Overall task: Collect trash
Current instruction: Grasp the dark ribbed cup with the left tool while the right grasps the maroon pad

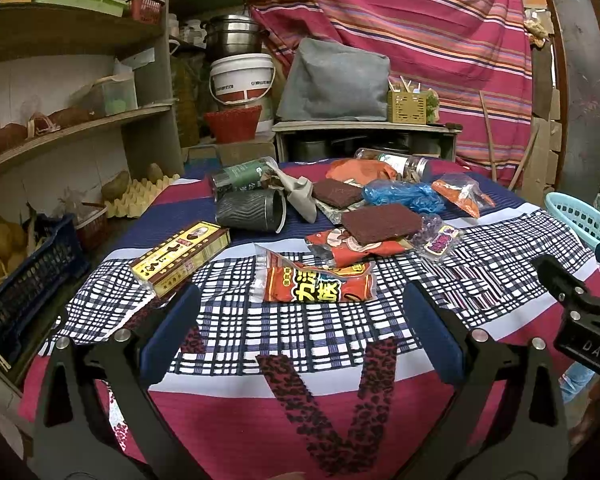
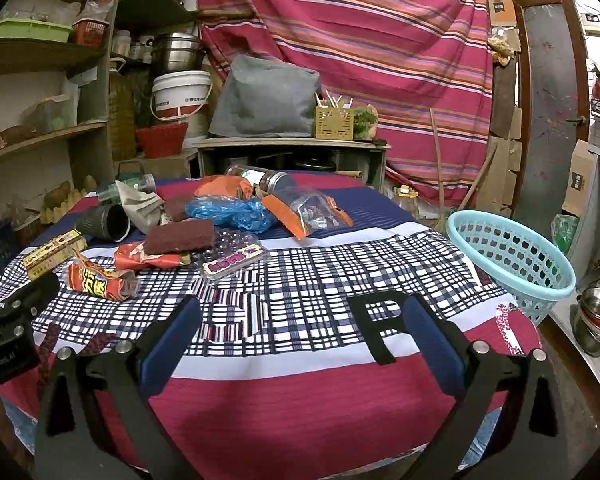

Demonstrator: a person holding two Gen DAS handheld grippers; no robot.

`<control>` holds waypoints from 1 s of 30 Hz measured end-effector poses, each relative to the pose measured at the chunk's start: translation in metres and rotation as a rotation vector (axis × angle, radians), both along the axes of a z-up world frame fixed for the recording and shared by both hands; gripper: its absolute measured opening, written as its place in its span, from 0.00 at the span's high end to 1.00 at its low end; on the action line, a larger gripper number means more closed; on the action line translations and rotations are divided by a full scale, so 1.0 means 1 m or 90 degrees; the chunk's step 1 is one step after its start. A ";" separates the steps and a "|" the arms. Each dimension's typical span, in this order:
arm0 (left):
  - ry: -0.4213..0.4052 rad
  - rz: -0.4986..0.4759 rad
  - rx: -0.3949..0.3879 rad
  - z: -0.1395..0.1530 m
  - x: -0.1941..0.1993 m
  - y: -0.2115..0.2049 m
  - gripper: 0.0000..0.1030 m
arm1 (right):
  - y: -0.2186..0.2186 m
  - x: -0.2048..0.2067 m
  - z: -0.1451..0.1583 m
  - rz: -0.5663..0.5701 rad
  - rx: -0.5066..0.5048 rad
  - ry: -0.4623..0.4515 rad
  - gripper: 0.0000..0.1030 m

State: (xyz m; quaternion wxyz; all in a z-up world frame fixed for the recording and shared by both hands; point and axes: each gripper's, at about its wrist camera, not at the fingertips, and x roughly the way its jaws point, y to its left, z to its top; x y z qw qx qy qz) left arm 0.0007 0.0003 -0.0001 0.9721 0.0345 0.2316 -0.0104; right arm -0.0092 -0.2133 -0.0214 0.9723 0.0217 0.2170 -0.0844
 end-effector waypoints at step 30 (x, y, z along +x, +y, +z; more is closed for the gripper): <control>0.076 0.074 0.068 -0.005 0.092 0.023 0.05 | 0.003 0.127 0.046 0.035 -0.029 0.023 0.04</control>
